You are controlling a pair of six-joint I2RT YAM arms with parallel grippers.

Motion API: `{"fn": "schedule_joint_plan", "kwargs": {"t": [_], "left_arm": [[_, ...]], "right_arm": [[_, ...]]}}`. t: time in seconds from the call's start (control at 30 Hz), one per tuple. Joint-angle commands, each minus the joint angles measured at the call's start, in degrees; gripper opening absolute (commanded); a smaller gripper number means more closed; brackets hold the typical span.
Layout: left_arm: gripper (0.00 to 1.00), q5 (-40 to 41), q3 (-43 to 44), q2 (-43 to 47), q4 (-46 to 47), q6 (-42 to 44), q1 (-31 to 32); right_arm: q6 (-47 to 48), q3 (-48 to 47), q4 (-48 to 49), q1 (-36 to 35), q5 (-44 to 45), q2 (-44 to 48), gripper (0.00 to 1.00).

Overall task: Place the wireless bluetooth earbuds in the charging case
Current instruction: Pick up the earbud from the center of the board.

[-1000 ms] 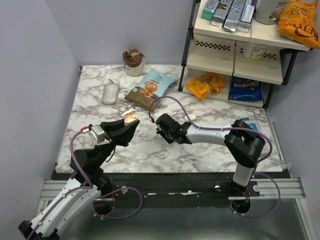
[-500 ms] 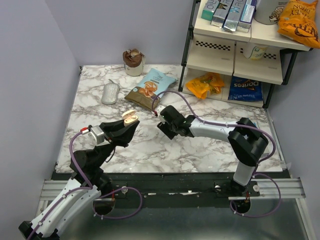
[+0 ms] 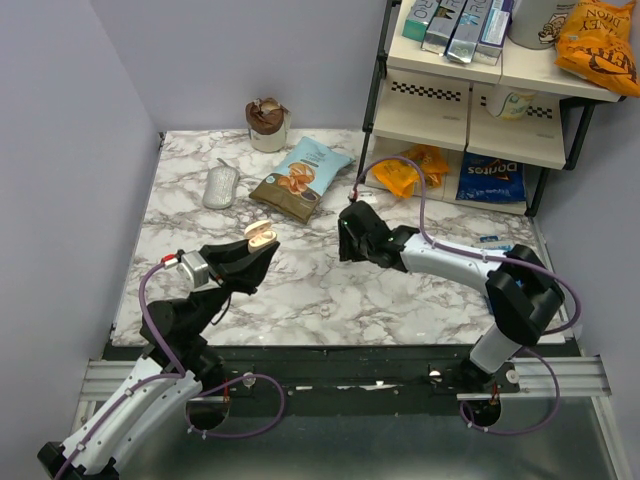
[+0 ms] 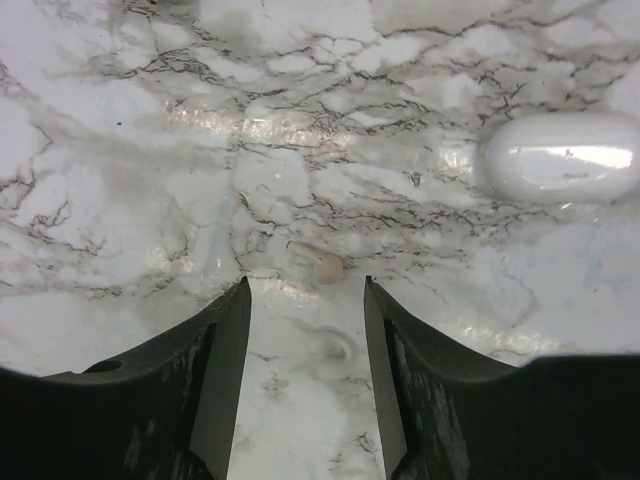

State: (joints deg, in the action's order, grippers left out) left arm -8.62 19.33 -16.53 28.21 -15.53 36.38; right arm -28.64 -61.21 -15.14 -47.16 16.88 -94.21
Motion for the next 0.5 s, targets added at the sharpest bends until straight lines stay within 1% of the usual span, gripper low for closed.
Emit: {"fn": "schedule_joint_plan", "kwargs": {"t": [0.0,0.17,0.37,0.43,0.47], "left_arm": [[0.00,-0.3,0.0,-0.9,1.7,-1.3,0.0],[0.00,-0.8,-0.1,-1.1,1.5,-1.8,0.0],[0.00,-0.6,-0.4,-0.8,1.2,-1.8,0.0],[0.00,-0.6,-0.4,-0.8,1.2,-1.6,0.0],[0.00,-0.6,-0.4,-0.9,1.2,-1.6,0.0]], "right_arm": [[-14.4,0.6,-2.2,-0.1,-0.5,-2.0,0.57],[-8.7,-3.1,-3.7,0.0,0.8,-7.3,0.61],[-1.7,-4.7,-3.7,0.0,3.9,-11.8,0.61],[-0.1,-5.0,-2.7,0.0,3.8,-12.0,0.59],[1.2,-5.1,-2.6,0.0,3.8,-12.3,0.56]]}}
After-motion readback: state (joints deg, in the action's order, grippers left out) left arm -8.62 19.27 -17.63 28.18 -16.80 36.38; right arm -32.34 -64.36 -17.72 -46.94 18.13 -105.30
